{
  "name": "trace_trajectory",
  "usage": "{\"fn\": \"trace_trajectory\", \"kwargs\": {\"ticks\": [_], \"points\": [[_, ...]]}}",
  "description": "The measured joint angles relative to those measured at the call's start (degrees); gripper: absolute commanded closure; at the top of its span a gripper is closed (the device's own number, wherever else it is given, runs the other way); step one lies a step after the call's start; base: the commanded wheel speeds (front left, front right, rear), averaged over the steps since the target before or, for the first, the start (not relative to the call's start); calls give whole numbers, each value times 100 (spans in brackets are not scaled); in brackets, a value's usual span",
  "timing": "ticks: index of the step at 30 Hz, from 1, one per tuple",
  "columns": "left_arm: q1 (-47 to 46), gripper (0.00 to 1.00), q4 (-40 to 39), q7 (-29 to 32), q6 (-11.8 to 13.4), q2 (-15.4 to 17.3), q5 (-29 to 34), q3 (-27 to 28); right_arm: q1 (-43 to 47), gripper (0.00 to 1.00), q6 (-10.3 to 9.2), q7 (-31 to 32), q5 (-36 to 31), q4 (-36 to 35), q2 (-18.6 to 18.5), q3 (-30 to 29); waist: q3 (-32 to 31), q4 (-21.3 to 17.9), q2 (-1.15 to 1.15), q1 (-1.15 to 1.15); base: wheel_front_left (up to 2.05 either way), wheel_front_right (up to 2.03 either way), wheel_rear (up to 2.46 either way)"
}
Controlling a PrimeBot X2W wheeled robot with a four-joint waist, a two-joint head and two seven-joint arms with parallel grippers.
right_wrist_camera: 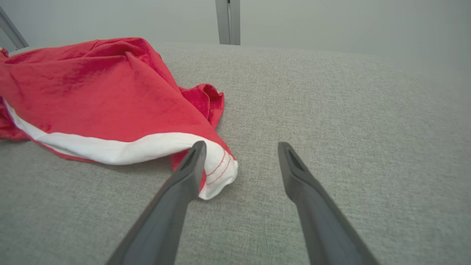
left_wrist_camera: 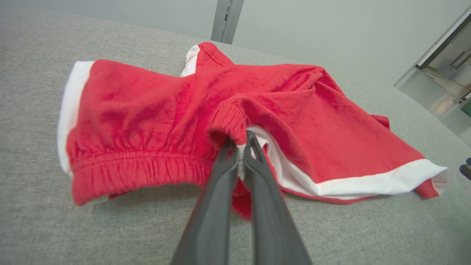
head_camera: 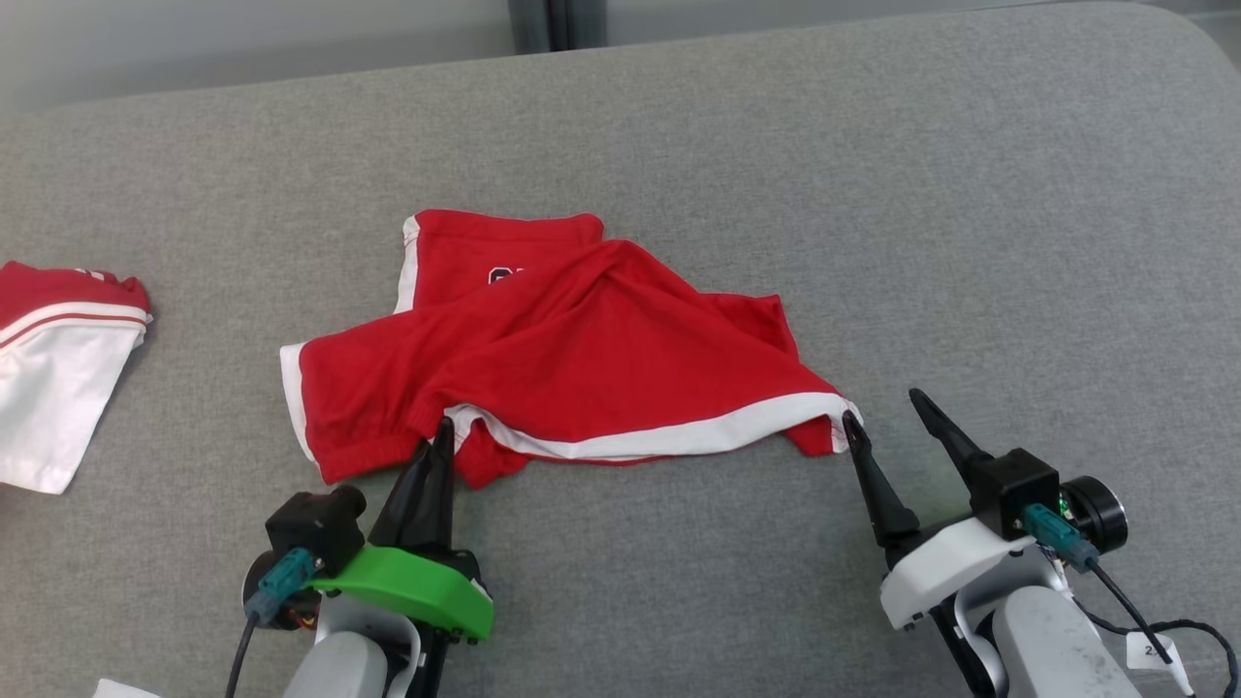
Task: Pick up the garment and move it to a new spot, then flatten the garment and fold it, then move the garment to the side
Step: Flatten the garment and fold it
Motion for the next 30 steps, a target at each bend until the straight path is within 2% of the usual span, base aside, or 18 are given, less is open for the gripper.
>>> {"fn": "trace_trajectory", "kwargs": {"ticks": [8,9,10,11,12,13,20,27,30], "points": [[-1,100,56,0,0,21,-10,-118,-227,0,0,0,1,409,2,227,43,89,0,0,0,0,0],[-1,100,56,0,0,24,-12,-129,-240,5,0,0,0,442,1,231,49,98,0,0,0,0,0],[-1,100,57,0,0,27,-15,-142,-249,45,0,0,-2,477,1,231,56,109,0,0,0,0,0],[-1,100,57,0,0,29,-15,-160,-261,60,0,0,-7,521,1,231,63,121,0,0,0,0,0],[-1,100,58,0,0,29,-15,-177,-283,66,0,0,-34,570,1,229,69,132,0,0,0,0,0],[-1,100,60,0,0,29,-15,-194,-304,100,0,0,-43,610,1,223,73,141,0,0,0,0,0],[1,100,99,0,0,34,-68,-272,-316,100,0,0,-102,634,2,75,21,189,0,0,0,0,0],[116,100,-171,1,0,76,-207,-292,-256,100,0,0,-57,-37,2,-298,-250,212,0,0,0,0,0],[113,100,-452,1,0,248,-270,-476,-285,100,0,1,-62,-287,0,-481,-402,208,0,0,0,0,0]]}}
